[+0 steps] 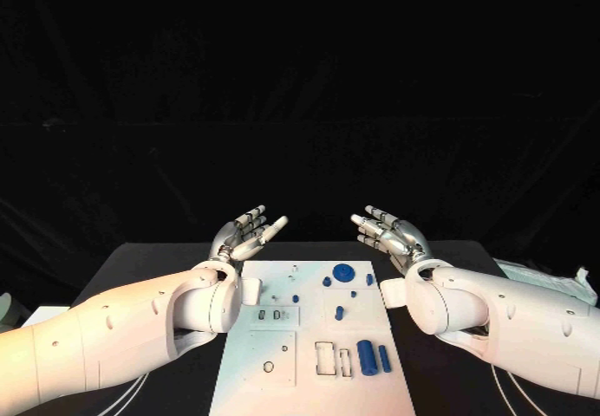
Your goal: Assemble the parts on the task board
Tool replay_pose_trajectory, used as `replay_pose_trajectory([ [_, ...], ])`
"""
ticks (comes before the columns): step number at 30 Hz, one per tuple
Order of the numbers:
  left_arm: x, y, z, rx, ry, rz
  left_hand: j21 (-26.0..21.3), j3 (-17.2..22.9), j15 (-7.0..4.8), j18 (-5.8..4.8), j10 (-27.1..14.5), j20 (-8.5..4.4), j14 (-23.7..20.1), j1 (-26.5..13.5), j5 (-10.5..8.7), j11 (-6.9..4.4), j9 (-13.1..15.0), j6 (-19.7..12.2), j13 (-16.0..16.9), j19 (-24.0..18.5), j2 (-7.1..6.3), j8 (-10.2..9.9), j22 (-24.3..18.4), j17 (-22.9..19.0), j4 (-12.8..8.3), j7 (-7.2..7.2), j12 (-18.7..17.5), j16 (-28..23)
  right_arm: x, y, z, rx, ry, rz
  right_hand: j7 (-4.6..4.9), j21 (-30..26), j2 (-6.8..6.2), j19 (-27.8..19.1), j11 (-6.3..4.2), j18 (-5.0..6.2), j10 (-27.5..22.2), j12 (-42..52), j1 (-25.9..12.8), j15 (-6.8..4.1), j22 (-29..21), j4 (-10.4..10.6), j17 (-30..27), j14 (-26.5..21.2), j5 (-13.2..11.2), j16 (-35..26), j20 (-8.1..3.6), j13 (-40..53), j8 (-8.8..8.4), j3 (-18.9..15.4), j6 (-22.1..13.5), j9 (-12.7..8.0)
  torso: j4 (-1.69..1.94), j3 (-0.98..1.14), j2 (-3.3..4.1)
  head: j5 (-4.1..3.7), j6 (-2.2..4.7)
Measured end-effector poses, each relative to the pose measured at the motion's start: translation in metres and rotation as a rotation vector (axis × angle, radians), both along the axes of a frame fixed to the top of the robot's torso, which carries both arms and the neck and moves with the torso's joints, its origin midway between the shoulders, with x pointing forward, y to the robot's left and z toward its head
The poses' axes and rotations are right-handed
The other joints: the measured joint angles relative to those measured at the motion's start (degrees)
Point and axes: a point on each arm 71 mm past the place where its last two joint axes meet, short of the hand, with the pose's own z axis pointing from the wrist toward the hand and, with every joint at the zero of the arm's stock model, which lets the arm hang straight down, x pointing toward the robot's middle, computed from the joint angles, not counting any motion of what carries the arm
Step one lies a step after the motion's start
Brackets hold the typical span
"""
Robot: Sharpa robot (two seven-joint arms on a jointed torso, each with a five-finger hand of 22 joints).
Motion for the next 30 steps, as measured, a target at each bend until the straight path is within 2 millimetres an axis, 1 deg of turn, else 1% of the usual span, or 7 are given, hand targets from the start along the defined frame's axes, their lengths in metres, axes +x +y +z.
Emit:
replay_pose_trajectory([
  [7,0.001,-0.002,0.0,-0.015,0.003,-0.038,1.3,1.57,0.3,0.01,4.77,0.69,5.75,2.28,0.17,0.61,0.43,4.26,0.43,3.23,1.57,0.86,0.68,0.66,0.65,0.29,0.89,1.39,0.003,0.005,0.0,-0.016,0.016,0.125,0.51,2.12,0.79,9.04,0.08,2.68,10.18,1.36,5.89,-0.18,1.02,-3.02,0.72,10.87,-1.83,1.42,0.22,0.66,1.22,1.61,7.63,0.7,-0.02,0.0,-0.01,0.0,-0.01],
  [9,0.0,-0.002,0.0,-0.017,0.003,-0.043,2.49,2.44,0.14,0.01,8.02,0.7,9.45,3.12,0.17,0.61,0.7,7.1,0.64,6.7,2.42,1.52,1.27,1.07,0.55,0.48,1.41,2.22,0.003,0.006,0.0,-0.025,0.015,0.146,0.79,3.13,0.92,12.96,-0.31,3.35,14.95,1.98,7.6,-0.72,1.41,-4.15,0.98,15.83,-2.56,2.07,0.23,0.9,1.79,2.23,11.66,1.0,-0.02,0.0,-0.01,0.0,-0.01],
  [12,-0.003,0.015,0.005,-0.019,-0.006,-0.039,5.41,3.57,-0.75,1.33,15.71,0.66,15.9,3.81,-0.26,0.04,1.25,13.47,1.14,15.15,4.61,2.71,2.64,1.74,0.24,0.99,2.55,3.9,0.015,-0.009,0.004,-0.131,-0.061,0.135,1.62,4.82,0.97,18.85,-1.26,4.08,22.0,2.58,9.66,-1.85,1.89,-5.84,1.23,23.22,-3.12,2.97,0.01,1.08,2.63,3.4,19.25,1.45,-0.02,0.0,0.4,0.14,-0.07],
  [15,-0.003,0.024,0.008,-0.021,-0.014,-0.036,7.98,4.06,-1.84,2.55,22.49,0.45,21.51,4.5,-0.29,-0.74,1.7,19.74,1.46,22.24,6.23,3.79,3.61,2.24,-0.25,1.87,3.59,5.38,0.019,-0.016,0.011,-0.224,-0.137,0.139,2.55,6.05,0.87,23.27,-2.15,4.91,27.22,2.86,10.37,-2.95,2.05,-7.27,1.3,28.76,-3.28,3.27,-0.53,1.15,2.89,4.63,25.32,1.68,-0.02,0.03,1.07,0.2,0.02],
  [21,-0.01,0.025,0.017,-0.048,-0.02,-0.086,11.34,4.53,-4.06,3.14,32.64,-0.67,30.67,5.58,-0.53,-2.45,2.06,29.01,1.81,32.26,8.36,5.18,4.53,3.23,-0.73,3.57,4.81,7.53,0.023,-0.014,0.024,-0.372,-0.265,0.178,4.2,8.0,0.87,30.21,-3.81,5.77,35.05,2.86,10.37,-5.05,2.05,-9.46,1.57,37.51,-3.37,3.88,-2.15,1.24,3.1,7.31,33.59,1.85,-0.02,0.22,2.68,0.08,0.53],
  [25,-0.014,0.028,0.027,-0.066,-0.028,-0.117,12.6,4.19,-5.25,3.56,37.21,-1.61,35.19,5.82,-0.53,-3.4,2.11,32.86,1.93,36.77,9.22,5.47,4.58,4.04,-1.37,4.59,5.21,8.14,0.027,-0.015,0.037,-0.481,-0.346,0.2,3.73,9.48,0.62,34.32,-4.83,5.77,39.07,2.86,10.11,-6.45,2.33,-10.16,1.91,42.24,-3.58,4.39,-3.59,1.35,3.1,9.16,37.18,1.97,0.03,0.36,3.98,-0.13,1.02],
  [30,-0.025,0.026,0.041,-0.097,-0.031,-0.162,14.08,3.95,-6.69,3.56,41.64,-2.9,39.99,6.68,-0.74,-4.56,2.11,36.17,2.09,41.92,10.07,5.47,4.75,5.42,-2.22,4.0,5.21,8.98,0.032,-0.012,0.051,-0.655,-0.434,0.235,2.85,12.19,-0.59,40.05,-6.19,5.77,43.5,2.86,10.45,-8.43,3.16,-10.81,2.74,48.14,-3.59,5.55,-5.85,1.46,3.1,10.72,40.66,2.09,0.21,0.53,5.99,-0.51,1.7],
])
